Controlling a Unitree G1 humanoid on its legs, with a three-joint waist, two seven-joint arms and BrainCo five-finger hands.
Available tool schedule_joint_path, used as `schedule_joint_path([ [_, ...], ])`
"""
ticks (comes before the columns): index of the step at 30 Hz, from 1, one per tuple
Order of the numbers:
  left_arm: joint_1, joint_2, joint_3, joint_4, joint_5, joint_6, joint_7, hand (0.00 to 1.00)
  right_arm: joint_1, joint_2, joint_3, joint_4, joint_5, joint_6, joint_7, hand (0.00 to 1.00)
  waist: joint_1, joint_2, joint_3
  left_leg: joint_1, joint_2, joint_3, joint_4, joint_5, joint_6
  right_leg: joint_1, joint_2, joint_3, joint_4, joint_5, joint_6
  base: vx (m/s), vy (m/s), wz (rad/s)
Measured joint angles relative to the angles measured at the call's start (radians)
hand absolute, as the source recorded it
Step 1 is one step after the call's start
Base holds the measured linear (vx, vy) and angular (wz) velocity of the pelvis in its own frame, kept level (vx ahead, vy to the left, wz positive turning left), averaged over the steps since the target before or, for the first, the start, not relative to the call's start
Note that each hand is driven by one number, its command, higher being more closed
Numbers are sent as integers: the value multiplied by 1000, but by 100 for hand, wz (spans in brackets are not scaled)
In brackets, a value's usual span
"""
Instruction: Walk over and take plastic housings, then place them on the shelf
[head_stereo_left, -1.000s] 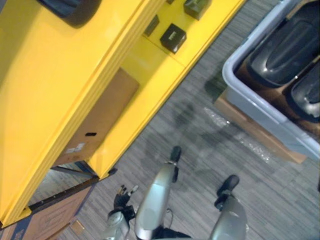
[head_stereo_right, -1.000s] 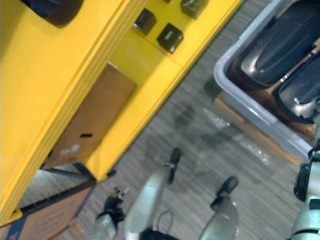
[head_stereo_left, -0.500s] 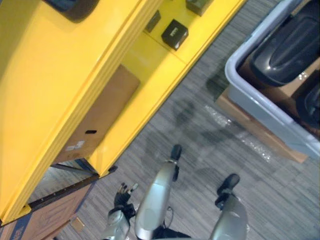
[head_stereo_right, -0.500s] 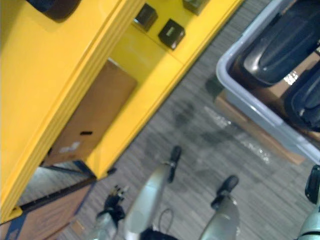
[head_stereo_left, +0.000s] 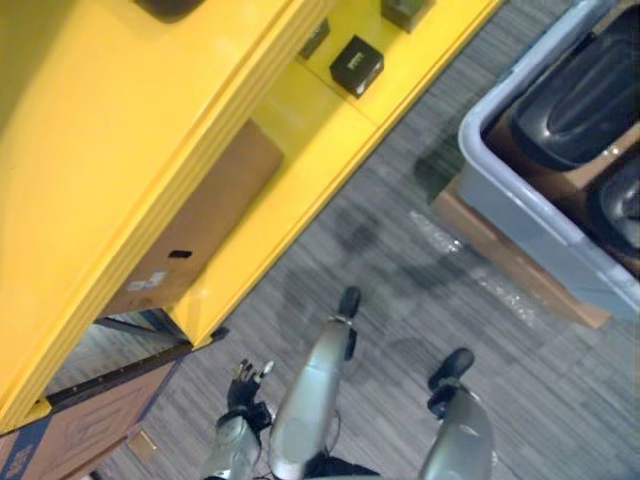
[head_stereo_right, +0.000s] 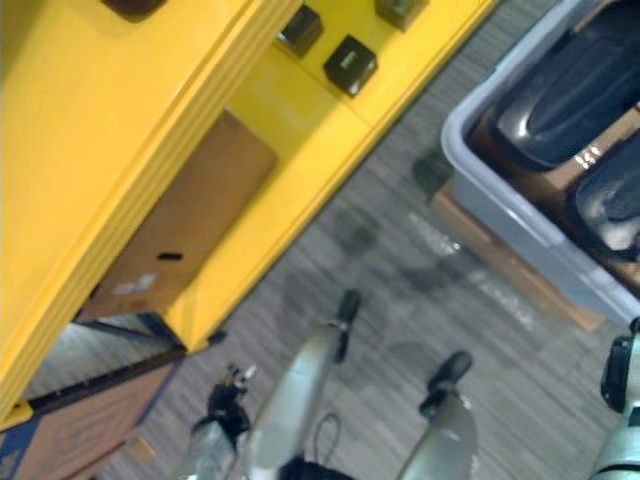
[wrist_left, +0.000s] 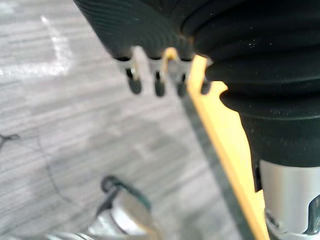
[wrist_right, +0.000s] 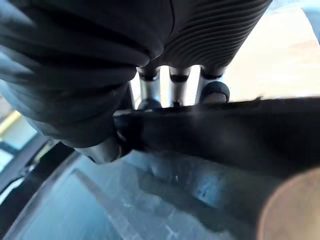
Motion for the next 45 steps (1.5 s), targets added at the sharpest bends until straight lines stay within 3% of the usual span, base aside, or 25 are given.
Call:
schedule_joint_path([
  [4, -6, -6, 10, -119, 0, -17, 45, 0, 23, 72, -4, -30, -43, -26, 14, 100, -12, -18, -9, 8, 9, -1, 2, 0, 0, 13, 10, 0, -10, 7, -3, 1, -7, -1],
  [9, -24, 7, 80, -365, 67, -11, 175, 0, 94, 125, -26, -67, -158, -51, 15, 100, -25, -22, -7, 78, 20, 3, -17, 2, -4, 81, 23, 0, -26, 8, -6, -19, -22, -3],
  [13, -29, 79, 98, -557, 171, 33, 231, 0, 134, 174, -54, -67, -229, -50, 12, 100, -46, -80, -8, 129, 31, 17, -73, 23, -14, 112, 34, 8, -62, 21, -18, -24, -42, -9],
  [15, -37, 99, 98, -608, 181, 52, 233, 0, 153, 184, -64, -67, -246, -50, 11, 100, -57, -92, -10, 153, 34, 22, -83, 25, -15, 137, 40, 10, -84, 32, -16, 8, -36, -4],
  [16, -41, 116, 98, -646, 216, 71, 232, 0, 156, 192, -72, -66, -254, -49, 10, 100, -71, -102, -11, 163, 36, 23, -87, 26, -15, 151, 45, 11, -100, 39, -18, 6, -19, -8],
  [20, -91, 157, 97, -704, 274, 105, 217, 0, 156, 198, -88, -63, -254, -46, 5, 100, -74, -123, -10, 173, 54, 41, -94, 30, -19, 155, 64, 30, -132, 63, -25, 1, -18, -18],
  [25, -163, 215, 90, -771, 285, 110, 128, 0, 147, 199, -89, -56, -254, -39, -4, 100, -92, -131, -12, 200, 61, 53, -127, 43, -22, 176, 74, 40, -168, 82, -33, -12, -17, -7],
  [30, -320, 269, 12, -769, 275, 194, 58, 0, 86, 221, -89, -56, -296, -38, -10, 100, -107, -136, -10, 202, 74, 84, -161, 65, -23, 167, 91, 64, -233, 124, -47, -22, -7, -19],
  [36, -534, 267, -106, -668, 236, 302, -8, 0, 16, 267, -87, -101, -322, -18, -34, 100, -138, -166, -13, 178, 90, 110, -153, 65, -24, 129, 102, 99, -244, 152, -47, 2, -5, -15],
  [45, -660, 248, -132, -587, 154, 349, -10, 0, -23, 314, -39, -331, -441, -68, -181, 100, -184, -174, -11, 176, 105, 147, -140, 58, -20, 110, 107, 135, -241, 162, -47, -6, -1, -12],
])
